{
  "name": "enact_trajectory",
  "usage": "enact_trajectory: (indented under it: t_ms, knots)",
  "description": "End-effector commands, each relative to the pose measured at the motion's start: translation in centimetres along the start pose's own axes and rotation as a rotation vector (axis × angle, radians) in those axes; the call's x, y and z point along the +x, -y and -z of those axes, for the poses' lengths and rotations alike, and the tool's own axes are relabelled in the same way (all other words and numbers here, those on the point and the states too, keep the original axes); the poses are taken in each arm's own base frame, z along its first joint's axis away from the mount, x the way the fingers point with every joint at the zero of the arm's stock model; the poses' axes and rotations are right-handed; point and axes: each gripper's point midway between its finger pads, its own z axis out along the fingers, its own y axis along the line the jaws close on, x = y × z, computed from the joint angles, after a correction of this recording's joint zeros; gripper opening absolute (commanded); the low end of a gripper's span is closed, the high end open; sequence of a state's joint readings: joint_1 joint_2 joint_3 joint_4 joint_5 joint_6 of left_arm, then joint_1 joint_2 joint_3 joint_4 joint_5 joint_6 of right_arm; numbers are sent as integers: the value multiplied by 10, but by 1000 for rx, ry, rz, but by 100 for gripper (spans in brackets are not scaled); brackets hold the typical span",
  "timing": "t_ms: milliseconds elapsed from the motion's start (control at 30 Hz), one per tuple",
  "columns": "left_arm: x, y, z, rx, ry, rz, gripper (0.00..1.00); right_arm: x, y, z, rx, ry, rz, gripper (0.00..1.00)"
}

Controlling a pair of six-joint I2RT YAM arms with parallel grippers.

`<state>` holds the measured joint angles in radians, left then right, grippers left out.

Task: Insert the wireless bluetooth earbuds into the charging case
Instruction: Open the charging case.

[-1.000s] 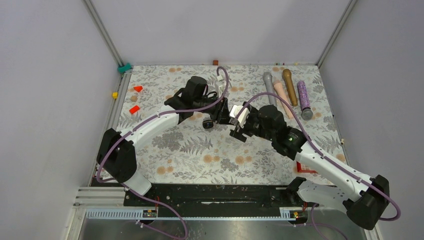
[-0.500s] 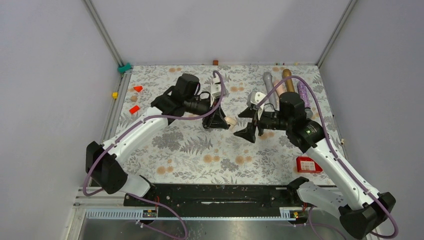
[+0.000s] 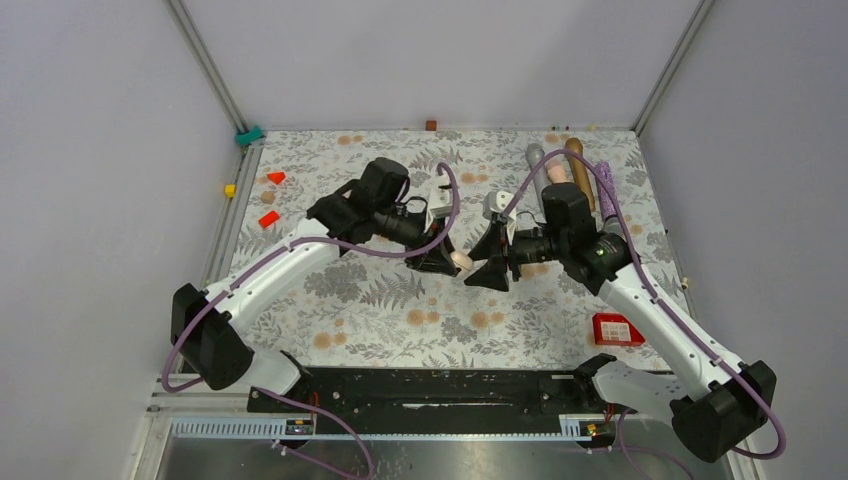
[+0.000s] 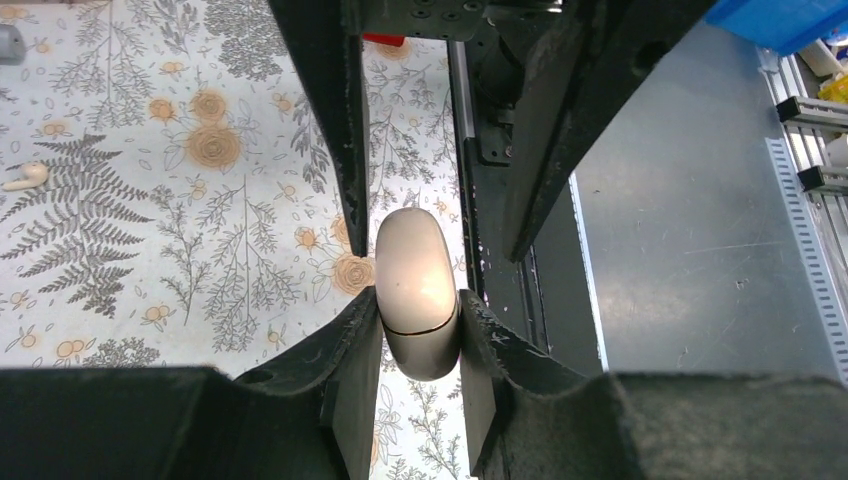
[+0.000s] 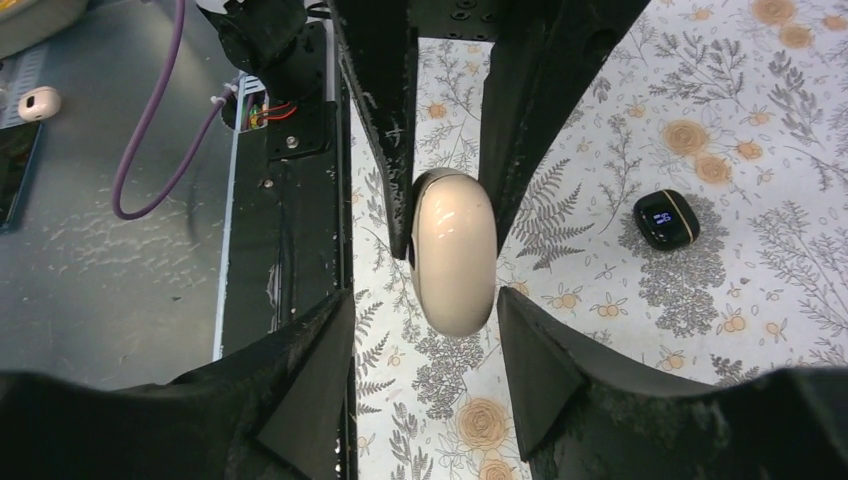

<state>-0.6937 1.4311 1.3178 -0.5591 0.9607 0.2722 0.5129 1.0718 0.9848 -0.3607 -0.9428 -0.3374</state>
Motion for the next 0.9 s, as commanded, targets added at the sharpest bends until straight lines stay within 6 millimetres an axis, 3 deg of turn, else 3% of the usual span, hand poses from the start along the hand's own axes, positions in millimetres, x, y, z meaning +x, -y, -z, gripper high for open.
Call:
enact_trajectory:
  t_ms: [0,433,567,667,867]
  knots:
    - [-9,12,0,31,8,-95,23,1,-8,-1,-57,5,5,59]
    - [-5,16,-7,31,-19,-119,25,10,-21,-3,-153,-15,-23,15]
    - [-6,13,-7,5,-16,-113,35,7,-24,-1,-157,-6,-9,10]
    - [-11,9,-5,-24,2,-108,57,2,-20,2,-122,-3,12,9]
    - [-20,0,9,-60,77,-68,79,-15,-10,10,2,56,72,8]
